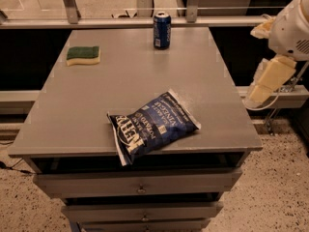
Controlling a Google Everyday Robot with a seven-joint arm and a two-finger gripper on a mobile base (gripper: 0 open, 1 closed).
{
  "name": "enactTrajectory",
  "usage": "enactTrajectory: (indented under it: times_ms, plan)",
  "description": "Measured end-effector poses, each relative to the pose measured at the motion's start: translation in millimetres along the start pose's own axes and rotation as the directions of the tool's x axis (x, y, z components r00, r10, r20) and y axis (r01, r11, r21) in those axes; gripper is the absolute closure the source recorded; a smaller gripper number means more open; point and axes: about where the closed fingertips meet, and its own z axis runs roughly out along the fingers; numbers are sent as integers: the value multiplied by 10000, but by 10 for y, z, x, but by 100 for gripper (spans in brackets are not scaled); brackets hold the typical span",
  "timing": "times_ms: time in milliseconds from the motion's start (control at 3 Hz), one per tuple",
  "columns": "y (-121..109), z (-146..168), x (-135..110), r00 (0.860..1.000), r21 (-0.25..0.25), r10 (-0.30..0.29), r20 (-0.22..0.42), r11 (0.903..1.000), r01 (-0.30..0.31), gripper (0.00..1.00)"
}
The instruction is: Pick pepsi can
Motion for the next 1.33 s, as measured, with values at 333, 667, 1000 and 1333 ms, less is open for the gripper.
enactTrajectory:
  times_ms: [333, 667, 1000, 1333]
  plan:
    - [-421, 315, -150, 9904, 562, 331, 1341, 9976, -409, 0]
    - [-776, 667, -368, 9636, 1088, 586, 2610, 9900, -897, 0]
    - [-897, 728, -420, 9553, 1383, 614, 2891, 9848, -1052, 0]
    - [-897, 728, -420, 9553, 1383, 615, 2893, 9848, -1053, 0]
